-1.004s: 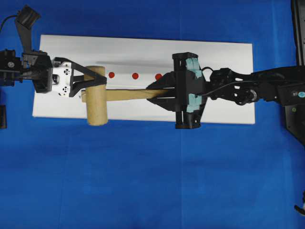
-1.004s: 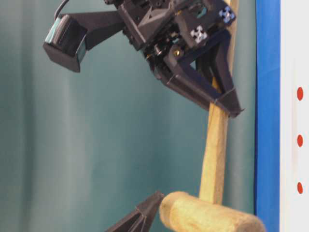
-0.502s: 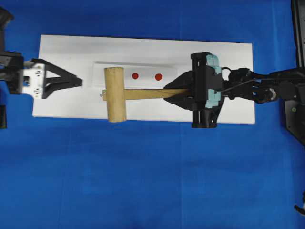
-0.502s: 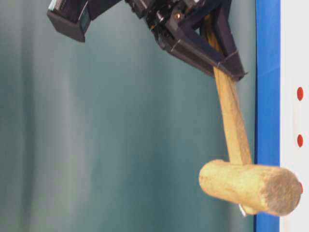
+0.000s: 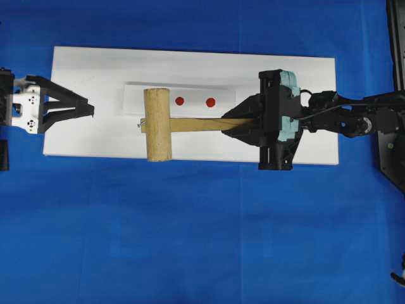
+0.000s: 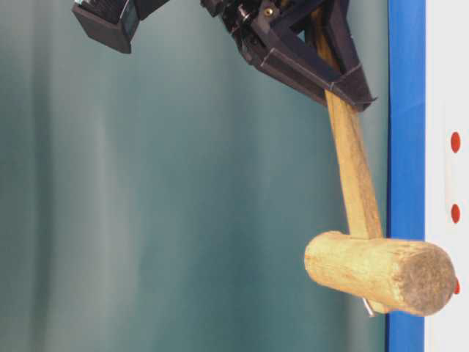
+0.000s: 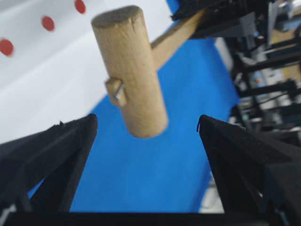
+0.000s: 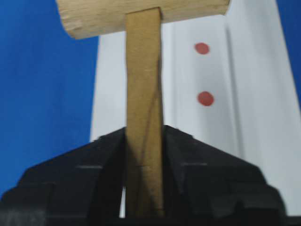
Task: Hit the mark with a hammer.
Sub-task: 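Lower the mallet with the right gripper onto the table below the board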
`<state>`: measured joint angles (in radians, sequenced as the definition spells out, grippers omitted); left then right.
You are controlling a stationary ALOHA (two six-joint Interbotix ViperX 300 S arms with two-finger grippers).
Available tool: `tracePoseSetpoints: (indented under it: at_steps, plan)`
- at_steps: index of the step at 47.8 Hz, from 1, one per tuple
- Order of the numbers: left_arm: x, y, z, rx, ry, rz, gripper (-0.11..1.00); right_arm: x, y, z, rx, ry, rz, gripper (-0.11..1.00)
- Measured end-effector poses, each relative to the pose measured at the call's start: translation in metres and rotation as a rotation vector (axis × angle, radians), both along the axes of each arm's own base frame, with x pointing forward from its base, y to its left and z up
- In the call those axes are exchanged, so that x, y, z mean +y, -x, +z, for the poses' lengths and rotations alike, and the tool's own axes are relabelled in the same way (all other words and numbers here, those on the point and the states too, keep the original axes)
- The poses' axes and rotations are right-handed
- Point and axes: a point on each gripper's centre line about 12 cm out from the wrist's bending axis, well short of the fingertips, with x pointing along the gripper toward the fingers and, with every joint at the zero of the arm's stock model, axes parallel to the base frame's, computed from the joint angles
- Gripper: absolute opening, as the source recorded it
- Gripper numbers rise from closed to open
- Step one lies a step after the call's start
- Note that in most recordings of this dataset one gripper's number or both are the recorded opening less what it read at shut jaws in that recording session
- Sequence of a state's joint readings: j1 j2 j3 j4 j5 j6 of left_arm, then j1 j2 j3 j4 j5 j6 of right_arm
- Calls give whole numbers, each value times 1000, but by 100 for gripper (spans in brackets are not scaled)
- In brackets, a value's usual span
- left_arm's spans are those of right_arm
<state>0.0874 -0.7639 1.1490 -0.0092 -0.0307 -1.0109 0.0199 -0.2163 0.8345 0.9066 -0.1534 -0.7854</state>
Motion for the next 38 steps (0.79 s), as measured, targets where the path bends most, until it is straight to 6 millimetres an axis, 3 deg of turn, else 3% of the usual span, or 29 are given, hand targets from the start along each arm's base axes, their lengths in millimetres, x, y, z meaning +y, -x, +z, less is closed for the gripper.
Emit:
tracePoseSetpoints:
  at_steps: [11, 24, 38]
  plan:
    - [10, -3, -11, 91, -256, -65, 89, 25, -2, -2, -6, -86, 8, 8]
    - [26, -10, -20, 188, -598, -164, 89, 63, -14, -18, 5, -143, 11, 8]
    - [31, -15, -17, 194, -877, -255, 89, 103, -36, -34, 6, -175, 1, 8]
